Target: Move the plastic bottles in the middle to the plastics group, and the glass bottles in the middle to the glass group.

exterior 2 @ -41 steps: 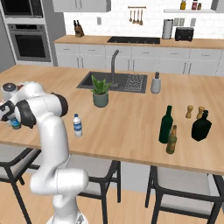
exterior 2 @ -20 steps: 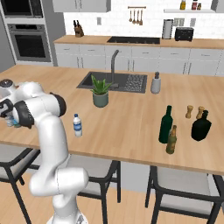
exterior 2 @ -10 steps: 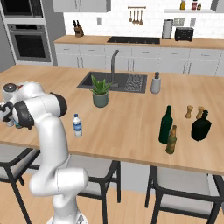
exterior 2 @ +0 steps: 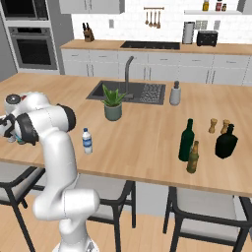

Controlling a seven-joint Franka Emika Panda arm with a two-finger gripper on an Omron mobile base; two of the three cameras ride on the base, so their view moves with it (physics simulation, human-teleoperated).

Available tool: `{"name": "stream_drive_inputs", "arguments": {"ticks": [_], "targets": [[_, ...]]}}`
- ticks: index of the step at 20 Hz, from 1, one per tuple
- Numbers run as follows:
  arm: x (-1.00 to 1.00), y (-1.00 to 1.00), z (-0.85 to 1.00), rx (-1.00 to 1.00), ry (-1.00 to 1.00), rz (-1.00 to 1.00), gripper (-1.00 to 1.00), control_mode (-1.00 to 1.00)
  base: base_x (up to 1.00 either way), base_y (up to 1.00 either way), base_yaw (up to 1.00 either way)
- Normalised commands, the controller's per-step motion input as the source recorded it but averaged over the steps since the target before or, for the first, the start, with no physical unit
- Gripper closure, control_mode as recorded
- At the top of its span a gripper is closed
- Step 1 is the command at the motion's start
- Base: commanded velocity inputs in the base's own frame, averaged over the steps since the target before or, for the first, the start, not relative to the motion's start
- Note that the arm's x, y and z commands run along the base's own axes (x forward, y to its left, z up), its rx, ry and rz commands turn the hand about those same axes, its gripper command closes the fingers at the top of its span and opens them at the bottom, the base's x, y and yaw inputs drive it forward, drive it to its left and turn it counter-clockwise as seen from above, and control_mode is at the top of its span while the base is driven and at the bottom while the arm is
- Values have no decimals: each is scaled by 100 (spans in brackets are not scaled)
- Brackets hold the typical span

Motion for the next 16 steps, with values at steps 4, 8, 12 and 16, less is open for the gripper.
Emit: {"name": "stream_drive_inputs", "arguments": {"ticks": [4, 8, 12, 16], "targets": [[0, 0, 0, 0, 0, 0, 100, -100, 0, 0, 0], [0, 0, 0, 0, 0, 0, -100, -100, 0, 0, 0], [0, 0, 0, 0, 0, 0, -100, -100, 0, 0, 0], [0, 0, 0, 0, 0, 0, -100, -100, 0, 0, 0]]}}
